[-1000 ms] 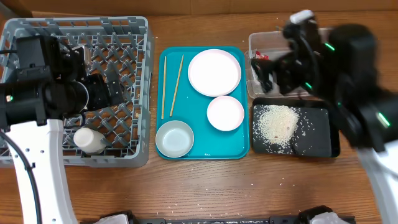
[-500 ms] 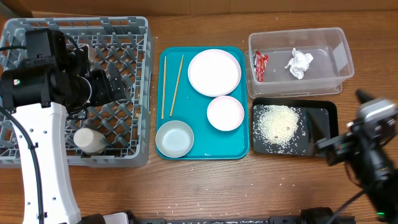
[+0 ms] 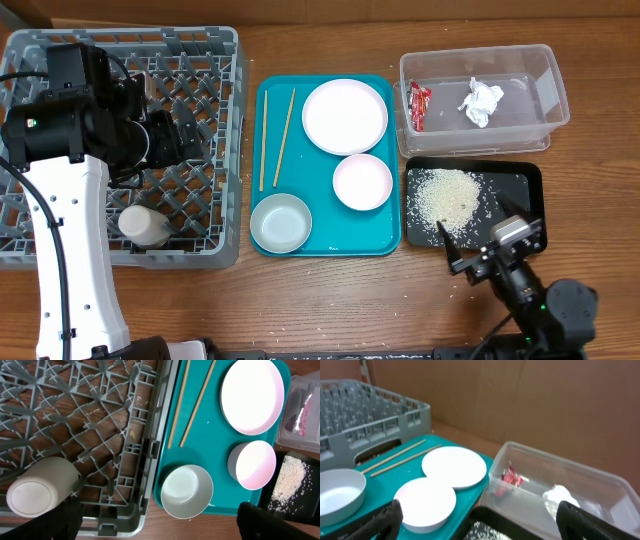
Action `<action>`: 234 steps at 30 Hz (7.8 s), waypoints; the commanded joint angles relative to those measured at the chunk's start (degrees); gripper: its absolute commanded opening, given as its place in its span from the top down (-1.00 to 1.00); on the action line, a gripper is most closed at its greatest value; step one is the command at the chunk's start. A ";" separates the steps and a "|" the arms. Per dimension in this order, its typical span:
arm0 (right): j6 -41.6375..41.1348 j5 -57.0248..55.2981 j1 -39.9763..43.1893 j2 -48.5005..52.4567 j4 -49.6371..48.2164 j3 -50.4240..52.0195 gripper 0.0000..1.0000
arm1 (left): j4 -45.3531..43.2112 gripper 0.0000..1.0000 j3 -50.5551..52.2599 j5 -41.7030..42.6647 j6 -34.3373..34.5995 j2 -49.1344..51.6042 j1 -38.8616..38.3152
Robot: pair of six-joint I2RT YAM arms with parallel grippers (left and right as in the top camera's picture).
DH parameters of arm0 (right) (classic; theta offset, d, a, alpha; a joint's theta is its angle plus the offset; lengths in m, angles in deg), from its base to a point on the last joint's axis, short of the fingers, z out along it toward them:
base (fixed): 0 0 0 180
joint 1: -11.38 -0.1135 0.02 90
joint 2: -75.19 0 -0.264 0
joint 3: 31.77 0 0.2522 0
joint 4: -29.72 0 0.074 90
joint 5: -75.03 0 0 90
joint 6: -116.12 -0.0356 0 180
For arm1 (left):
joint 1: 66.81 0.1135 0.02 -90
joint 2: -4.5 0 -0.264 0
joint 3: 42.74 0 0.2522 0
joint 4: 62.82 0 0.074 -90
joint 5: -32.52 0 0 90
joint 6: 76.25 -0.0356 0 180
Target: Sort waste into correct bins and load items into the dishwasher
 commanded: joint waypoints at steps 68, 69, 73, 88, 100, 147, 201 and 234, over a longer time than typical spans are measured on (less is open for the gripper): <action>0.00 1.53 -0.28 -6.67 -15.08 15.78 -1.00 | -15.82 0.37 -0.33 -13.14 27.15 34.67 -42.84; 0.02 1.53 -0.28 -6.67 -15.08 15.78 -1.00 | -16.17 0.50 -0.33 -11.98 26.12 35.41 -42.32; 0.00 1.53 -0.28 -6.67 -15.08 15.78 -1.00 | -16.68 0.88 -0.33 -6.69 22.40 38.21 -40.79; 0.02 1.53 -0.28 -6.67 -15.08 15.78 -1.00 | -13.38 0.92 -5.51 -4.90 21.05 28.76 -37.16; 0.02 1.53 -0.28 -6.67 -15.08 15.78 -1.00 | -11.58 0.92 -0.74 -9.86 21.46 33.53 -38.40; 0.02 1.53 -0.28 -6.67 -15.08 15.78 -1.00 | 8.92 0.92 -9.14 -73.22 33.79 21.16 -29.00; 0.00 1.53 -0.28 -6.67 -15.08 15.78 -1.00 | 8.68 0.02 -18.36 -58.93 30.25 34.38 -29.79; 0.02 1.53 -0.28 -6.67 -15.08 15.78 -1.00 | 11.21 -1.00 -1.49 -23.04 21.14 5.79 -35.78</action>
